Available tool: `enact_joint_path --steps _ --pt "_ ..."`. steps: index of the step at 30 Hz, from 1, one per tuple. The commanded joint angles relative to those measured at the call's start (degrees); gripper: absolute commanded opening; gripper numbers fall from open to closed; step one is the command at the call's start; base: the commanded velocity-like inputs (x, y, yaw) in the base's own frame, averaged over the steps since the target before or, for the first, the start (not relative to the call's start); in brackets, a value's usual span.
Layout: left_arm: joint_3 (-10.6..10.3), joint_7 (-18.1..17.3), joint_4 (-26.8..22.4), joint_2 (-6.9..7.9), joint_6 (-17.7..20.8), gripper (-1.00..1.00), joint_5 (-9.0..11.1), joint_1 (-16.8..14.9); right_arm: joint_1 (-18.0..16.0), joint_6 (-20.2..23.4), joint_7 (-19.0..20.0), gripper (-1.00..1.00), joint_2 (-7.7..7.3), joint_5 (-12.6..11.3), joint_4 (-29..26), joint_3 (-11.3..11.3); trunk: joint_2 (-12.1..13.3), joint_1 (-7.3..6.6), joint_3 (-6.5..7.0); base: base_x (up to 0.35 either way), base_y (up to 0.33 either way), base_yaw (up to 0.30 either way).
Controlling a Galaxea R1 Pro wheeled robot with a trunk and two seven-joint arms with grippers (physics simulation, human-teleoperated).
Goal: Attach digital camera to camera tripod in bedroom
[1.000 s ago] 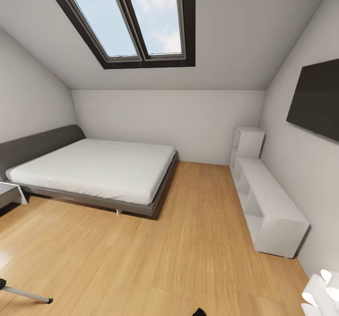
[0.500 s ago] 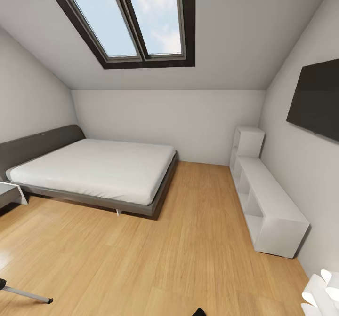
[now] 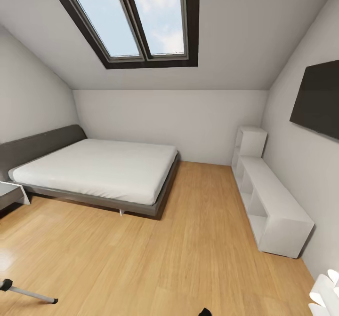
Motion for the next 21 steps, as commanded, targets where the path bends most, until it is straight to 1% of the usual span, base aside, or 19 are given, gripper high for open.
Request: enact_joint_path --steps 1,21 --pt "0.17 -0.02 -0.10 -0.02 -0.05 1.00 0.18 0.03 0.00 -0.18 -0.03 1.00 -0.02 0.26 0.01 -0.02 -0.02 0.00 -0.04 0.000 0.281 0.000" --pt "0.44 0.01 -0.10 -0.03 -0.05 1.00 0.25 0.02 0.00 -0.30 -0.01 1.00 -0.03 0.32 0.09 0.00 -0.02 0.00 -0.04 0.000 0.316 0.000"
